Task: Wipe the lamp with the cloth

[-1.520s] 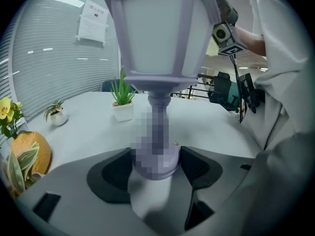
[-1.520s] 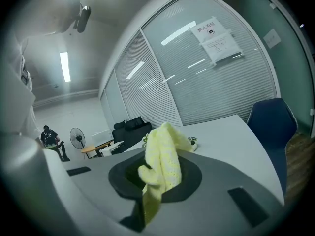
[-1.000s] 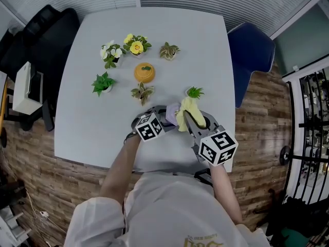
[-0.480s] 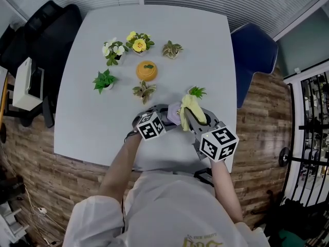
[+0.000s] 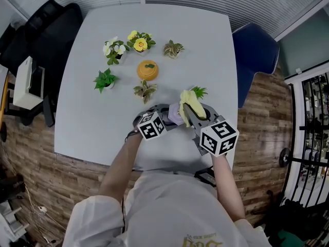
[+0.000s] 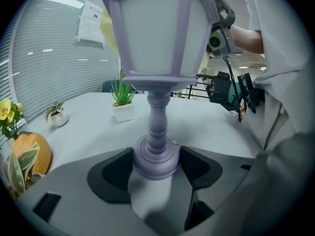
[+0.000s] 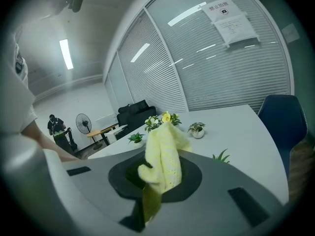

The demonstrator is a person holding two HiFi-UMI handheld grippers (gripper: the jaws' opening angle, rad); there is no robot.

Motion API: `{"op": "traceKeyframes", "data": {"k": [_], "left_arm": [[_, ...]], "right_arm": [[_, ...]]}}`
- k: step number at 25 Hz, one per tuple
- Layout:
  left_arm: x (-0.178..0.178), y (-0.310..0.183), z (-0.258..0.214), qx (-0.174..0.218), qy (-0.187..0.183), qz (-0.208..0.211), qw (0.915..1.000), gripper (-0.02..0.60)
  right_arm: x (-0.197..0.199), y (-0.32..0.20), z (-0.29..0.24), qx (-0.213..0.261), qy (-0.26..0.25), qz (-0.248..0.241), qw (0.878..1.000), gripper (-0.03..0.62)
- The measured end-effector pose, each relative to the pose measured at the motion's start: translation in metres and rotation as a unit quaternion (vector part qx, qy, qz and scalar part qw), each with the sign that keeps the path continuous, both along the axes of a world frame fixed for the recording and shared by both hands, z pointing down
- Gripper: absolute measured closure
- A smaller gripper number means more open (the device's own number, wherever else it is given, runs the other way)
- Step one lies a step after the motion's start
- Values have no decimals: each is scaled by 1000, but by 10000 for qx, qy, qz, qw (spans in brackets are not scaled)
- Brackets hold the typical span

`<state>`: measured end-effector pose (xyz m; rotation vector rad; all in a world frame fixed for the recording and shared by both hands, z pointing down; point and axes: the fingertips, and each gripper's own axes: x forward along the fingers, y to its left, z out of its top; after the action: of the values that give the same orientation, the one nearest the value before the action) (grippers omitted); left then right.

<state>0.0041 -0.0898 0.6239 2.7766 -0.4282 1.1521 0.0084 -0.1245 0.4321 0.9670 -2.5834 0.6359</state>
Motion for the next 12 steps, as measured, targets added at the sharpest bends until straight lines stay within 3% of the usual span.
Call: {"op": "traceKeyframes", "data": {"k": [12], "left_arm": [[0,0,0,-4,-10,3,10000,281]], "right_arm": [[-9,-12,4,-61,0,-112,9999,562]]}}
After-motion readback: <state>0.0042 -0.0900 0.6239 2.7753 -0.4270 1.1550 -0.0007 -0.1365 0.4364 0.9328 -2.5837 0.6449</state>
